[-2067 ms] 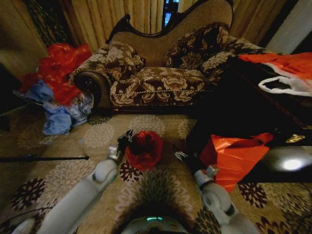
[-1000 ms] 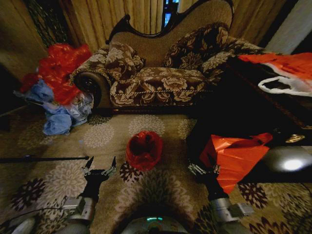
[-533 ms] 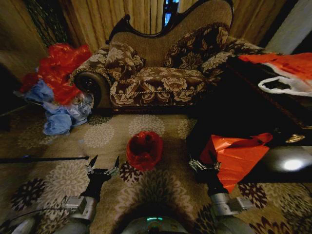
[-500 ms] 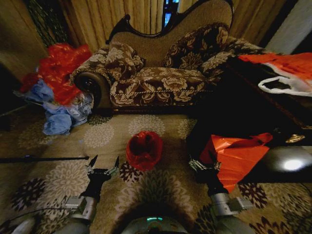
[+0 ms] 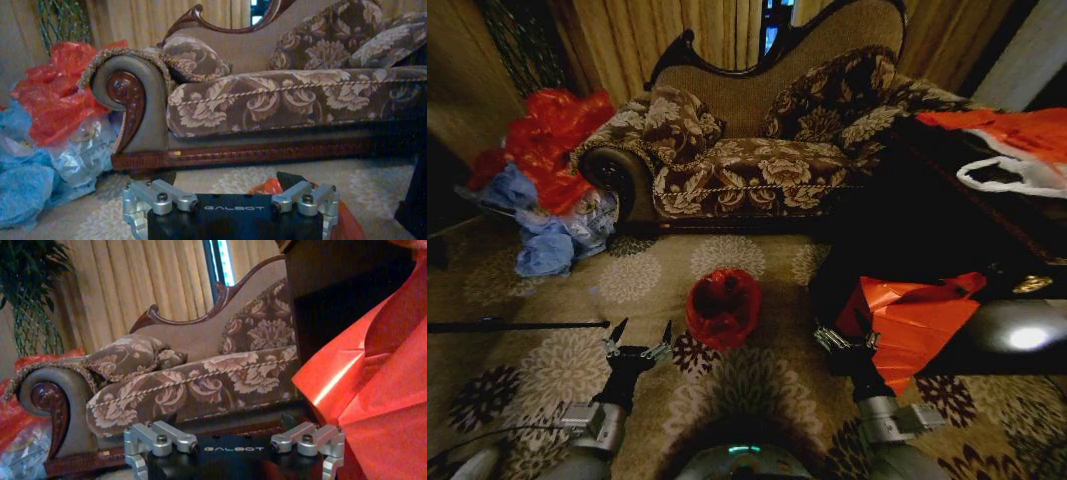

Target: Place a garbage bag over the trash bin.

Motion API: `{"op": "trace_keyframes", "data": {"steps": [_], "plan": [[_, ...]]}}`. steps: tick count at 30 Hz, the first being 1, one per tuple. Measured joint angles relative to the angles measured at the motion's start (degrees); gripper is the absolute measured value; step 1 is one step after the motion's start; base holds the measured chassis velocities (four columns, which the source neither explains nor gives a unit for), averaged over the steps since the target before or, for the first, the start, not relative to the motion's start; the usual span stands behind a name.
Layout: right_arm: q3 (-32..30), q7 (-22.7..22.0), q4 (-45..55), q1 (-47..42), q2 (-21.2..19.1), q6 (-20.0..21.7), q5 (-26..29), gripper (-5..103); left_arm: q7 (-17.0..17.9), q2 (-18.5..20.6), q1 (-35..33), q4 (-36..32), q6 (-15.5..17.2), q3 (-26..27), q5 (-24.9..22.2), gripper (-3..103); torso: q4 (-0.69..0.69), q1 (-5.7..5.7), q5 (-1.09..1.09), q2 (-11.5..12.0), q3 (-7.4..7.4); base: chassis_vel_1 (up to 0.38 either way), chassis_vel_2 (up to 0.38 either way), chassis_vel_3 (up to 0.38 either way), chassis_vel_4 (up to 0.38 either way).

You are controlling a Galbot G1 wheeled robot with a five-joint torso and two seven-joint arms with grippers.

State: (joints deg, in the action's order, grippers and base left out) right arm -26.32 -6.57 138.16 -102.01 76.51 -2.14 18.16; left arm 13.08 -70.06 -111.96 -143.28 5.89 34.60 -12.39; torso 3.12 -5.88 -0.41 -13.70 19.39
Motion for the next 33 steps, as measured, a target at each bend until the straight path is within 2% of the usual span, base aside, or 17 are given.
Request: {"op": "trace_keyframes", "data": {"steps": [33], "plan": [[0.0,0.1,0.0,0.0,0.0,0.0,0.0,100,0.1,0.0,0.0,0.0,0.0,0.0,0.0,100,0.0,0.0,0.0,0.0,0.0,0.0,0.0,0.0,0.0]]}}
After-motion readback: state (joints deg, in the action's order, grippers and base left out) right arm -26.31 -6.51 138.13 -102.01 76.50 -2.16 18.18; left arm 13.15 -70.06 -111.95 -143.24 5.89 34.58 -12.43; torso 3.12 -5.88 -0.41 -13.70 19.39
